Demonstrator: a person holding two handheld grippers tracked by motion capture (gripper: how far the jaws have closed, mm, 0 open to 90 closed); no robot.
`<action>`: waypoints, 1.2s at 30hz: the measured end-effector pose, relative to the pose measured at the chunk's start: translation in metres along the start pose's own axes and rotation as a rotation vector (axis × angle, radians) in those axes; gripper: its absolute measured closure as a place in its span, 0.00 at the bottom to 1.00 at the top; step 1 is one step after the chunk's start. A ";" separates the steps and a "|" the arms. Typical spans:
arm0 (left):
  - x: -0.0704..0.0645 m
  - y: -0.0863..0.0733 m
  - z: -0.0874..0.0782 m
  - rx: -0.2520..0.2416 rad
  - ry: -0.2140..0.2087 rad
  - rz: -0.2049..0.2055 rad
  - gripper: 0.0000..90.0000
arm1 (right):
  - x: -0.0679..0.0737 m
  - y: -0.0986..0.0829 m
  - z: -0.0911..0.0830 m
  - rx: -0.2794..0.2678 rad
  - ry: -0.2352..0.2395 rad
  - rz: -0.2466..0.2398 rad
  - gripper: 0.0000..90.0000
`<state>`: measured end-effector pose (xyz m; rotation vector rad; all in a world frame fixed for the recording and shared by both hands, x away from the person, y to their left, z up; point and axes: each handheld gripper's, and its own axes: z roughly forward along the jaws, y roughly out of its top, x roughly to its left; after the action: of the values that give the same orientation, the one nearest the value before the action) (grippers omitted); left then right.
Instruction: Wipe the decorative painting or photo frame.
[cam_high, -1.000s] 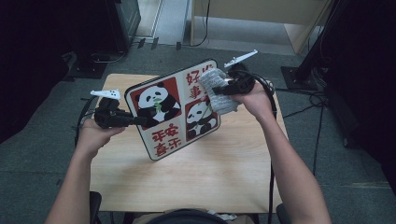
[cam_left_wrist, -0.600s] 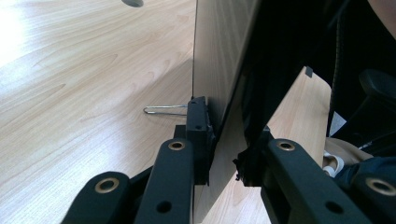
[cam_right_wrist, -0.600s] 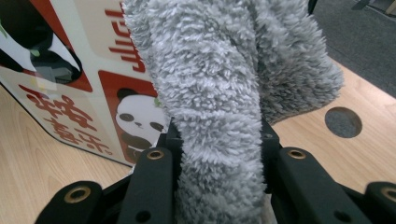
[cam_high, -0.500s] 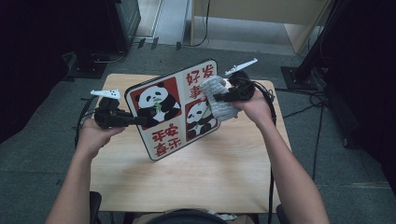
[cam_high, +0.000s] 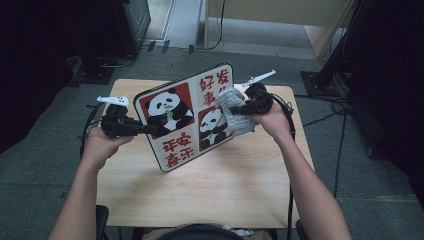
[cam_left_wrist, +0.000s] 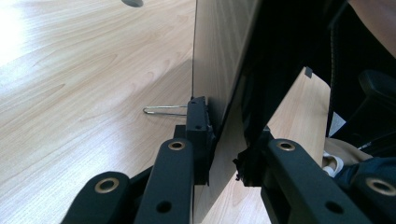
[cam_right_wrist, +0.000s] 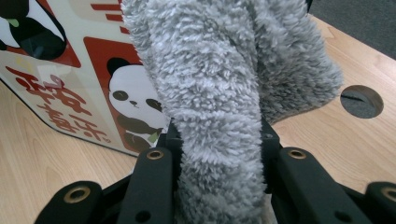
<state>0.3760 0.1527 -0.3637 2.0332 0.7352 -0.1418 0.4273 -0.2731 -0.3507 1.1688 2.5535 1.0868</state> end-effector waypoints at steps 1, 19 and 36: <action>0.000 0.000 0.000 -0.001 -0.001 0.001 0.87 | -0.001 -0.001 0.001 0.000 0.002 -0.001 0.77; 0.000 0.000 0.000 -0.002 -0.002 0.001 0.87 | -0.004 -0.025 0.017 0.016 0.023 0.035 0.76; 0.000 0.000 0.000 -0.002 -0.006 0.012 0.87 | -0.008 -0.056 0.037 0.038 0.023 0.055 0.76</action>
<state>0.3761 0.1530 -0.3642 2.0344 0.7196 -0.1400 0.4132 -0.2827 -0.4164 1.2504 2.5848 1.0736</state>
